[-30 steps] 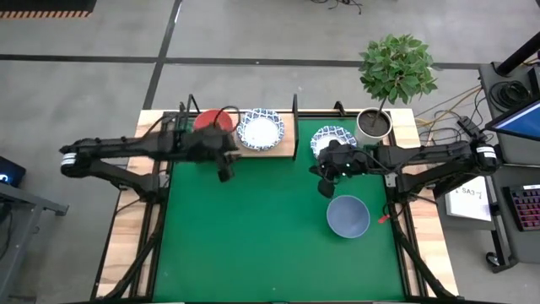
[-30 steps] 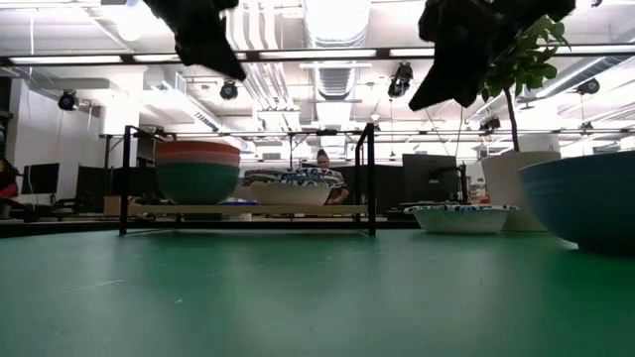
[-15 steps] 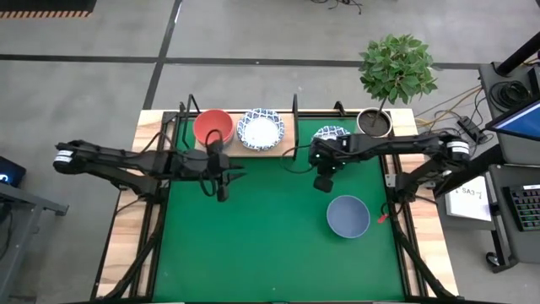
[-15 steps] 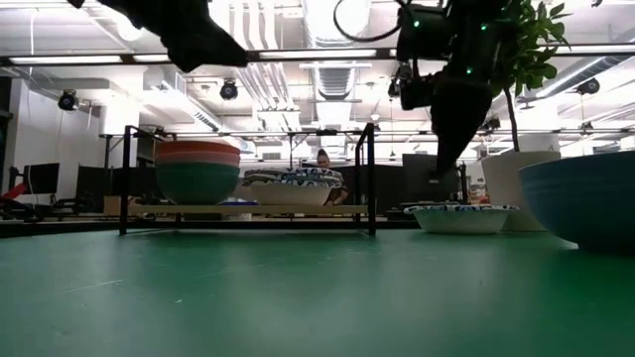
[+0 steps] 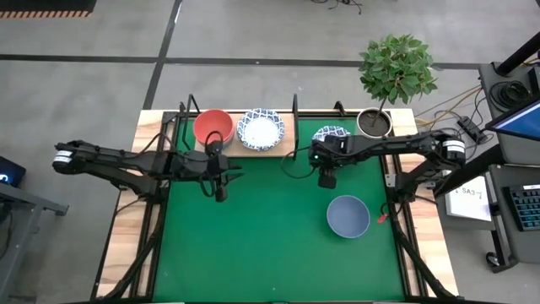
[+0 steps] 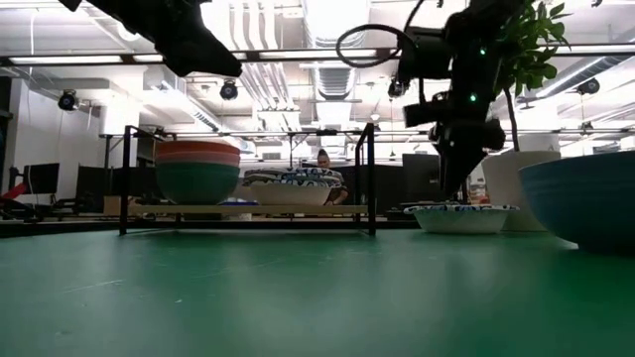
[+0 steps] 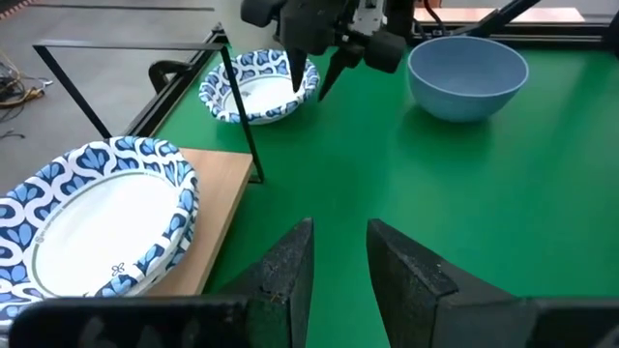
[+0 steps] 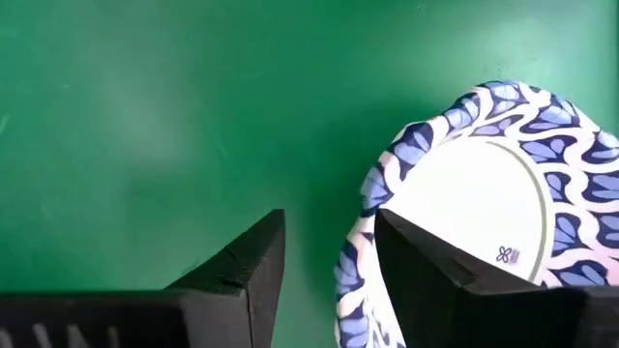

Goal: Place and stack bowls onto a shelf
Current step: Stack the white bowl on top of the white bowls on the shelf

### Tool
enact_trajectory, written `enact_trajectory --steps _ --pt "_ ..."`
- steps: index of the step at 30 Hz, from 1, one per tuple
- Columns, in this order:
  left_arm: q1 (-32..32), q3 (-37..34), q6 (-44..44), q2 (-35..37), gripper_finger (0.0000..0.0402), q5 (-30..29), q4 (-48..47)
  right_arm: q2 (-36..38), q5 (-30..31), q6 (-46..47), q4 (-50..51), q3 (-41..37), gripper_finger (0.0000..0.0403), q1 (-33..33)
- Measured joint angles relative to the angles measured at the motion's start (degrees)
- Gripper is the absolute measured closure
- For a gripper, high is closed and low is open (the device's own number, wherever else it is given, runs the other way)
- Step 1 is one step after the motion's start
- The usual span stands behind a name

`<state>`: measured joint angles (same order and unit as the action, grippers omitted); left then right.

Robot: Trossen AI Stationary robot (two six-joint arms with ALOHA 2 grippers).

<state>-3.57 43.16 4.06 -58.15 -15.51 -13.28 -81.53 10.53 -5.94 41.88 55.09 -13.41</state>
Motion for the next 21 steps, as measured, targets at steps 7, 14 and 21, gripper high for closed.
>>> enact_trajectory --steps 7,14,21 --pt "0.0 0.02 -0.55 0.0 0.032 0.02 -0.05 0.08 0.65 -0.08 -5.7 -4.71 0.025 -4.25" --pt "0.0 0.01 -0.57 0.02 0.032 0.0 0.02 0.01 -0.01 -0.09 -9.76 -7.45 0.0268 -7.25" --pt "0.0 0.0 -1.42 0.02 0.032 -0.18 0.8 0.01 -3.88 -0.06 -9.67 -7.54 0.0361 -7.36"
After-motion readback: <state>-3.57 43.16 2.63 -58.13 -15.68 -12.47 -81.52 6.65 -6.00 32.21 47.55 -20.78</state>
